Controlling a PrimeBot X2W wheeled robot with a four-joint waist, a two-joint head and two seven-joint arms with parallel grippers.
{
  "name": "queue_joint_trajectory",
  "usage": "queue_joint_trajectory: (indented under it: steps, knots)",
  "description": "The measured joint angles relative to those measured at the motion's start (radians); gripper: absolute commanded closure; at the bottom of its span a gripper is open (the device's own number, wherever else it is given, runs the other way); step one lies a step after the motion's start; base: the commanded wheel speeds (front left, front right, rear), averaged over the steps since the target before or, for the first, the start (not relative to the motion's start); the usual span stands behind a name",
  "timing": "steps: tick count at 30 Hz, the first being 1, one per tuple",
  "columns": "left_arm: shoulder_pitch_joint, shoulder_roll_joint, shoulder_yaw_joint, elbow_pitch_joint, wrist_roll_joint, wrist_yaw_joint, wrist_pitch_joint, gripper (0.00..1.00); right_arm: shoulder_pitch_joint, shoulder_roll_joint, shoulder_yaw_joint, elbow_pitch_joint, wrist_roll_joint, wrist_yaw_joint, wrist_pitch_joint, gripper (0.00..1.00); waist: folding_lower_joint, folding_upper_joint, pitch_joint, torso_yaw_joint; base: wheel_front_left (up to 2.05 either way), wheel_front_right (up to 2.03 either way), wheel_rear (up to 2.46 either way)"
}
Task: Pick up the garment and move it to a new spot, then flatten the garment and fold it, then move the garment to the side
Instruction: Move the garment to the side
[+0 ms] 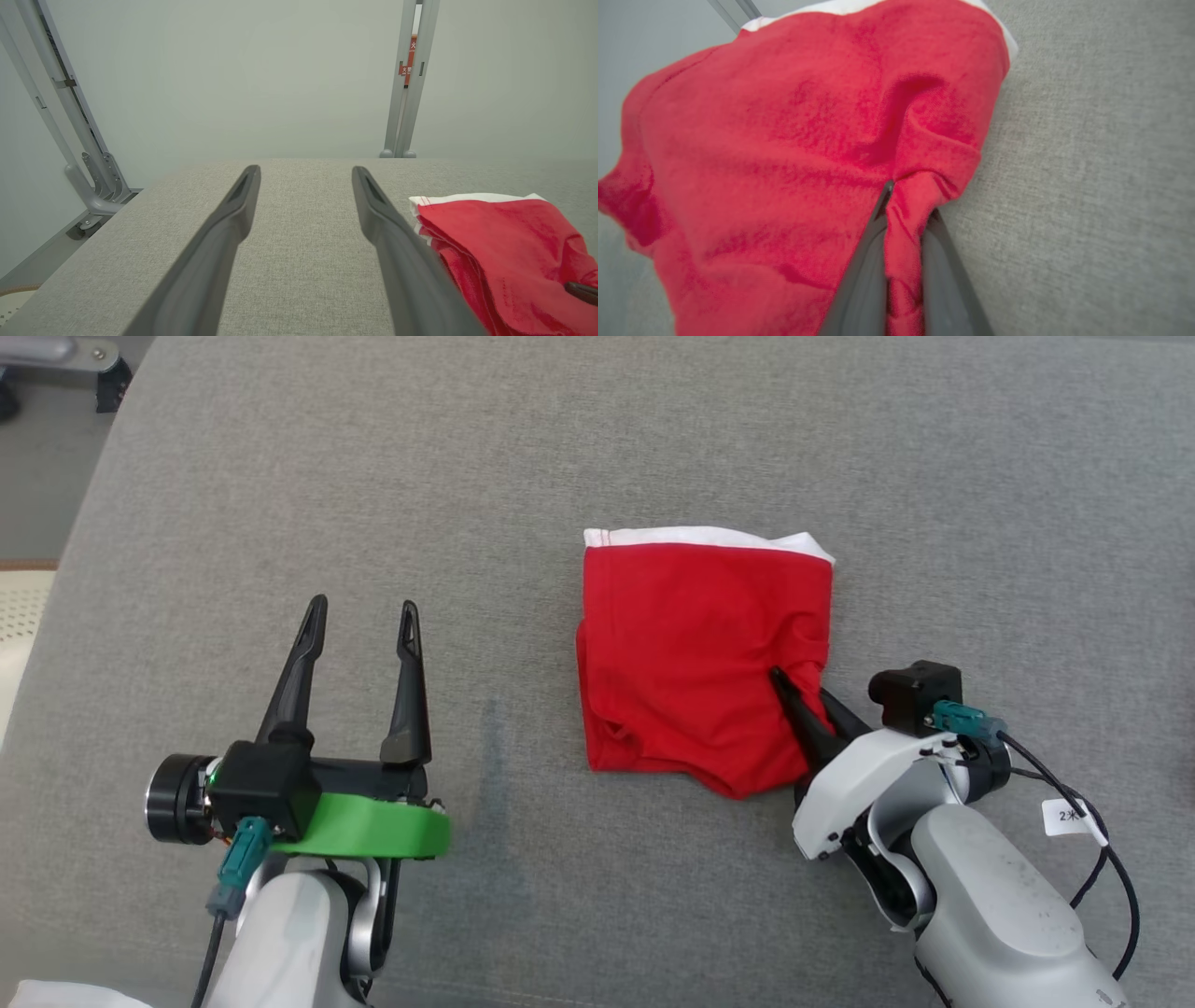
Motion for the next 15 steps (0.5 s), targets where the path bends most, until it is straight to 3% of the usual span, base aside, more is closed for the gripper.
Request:
queue_joint_trajectory:
  steps: [8, 15]
  knots:
    - [0.013, 0.019, 0.031, -0.034, 0.021, -0.011, -0.001, 0.00, 0.003, -0.062, 0.055, -0.057, 0.034, 0.001, -0.020, 1.00, 0.0000, -0.0001, -0.001, -0.107, 0.00, 0.00, 0.00]
    - [0.002, 0.040, 0.016, -0.058, 0.040, -0.026, -0.001, 0.00, 0.025, -0.181, 0.020, -0.105, 0.060, 0.001, -0.009, 1.00, 0.0000, 0.0000, 0.007, -0.240, 0.00, 0.00, 0.00]
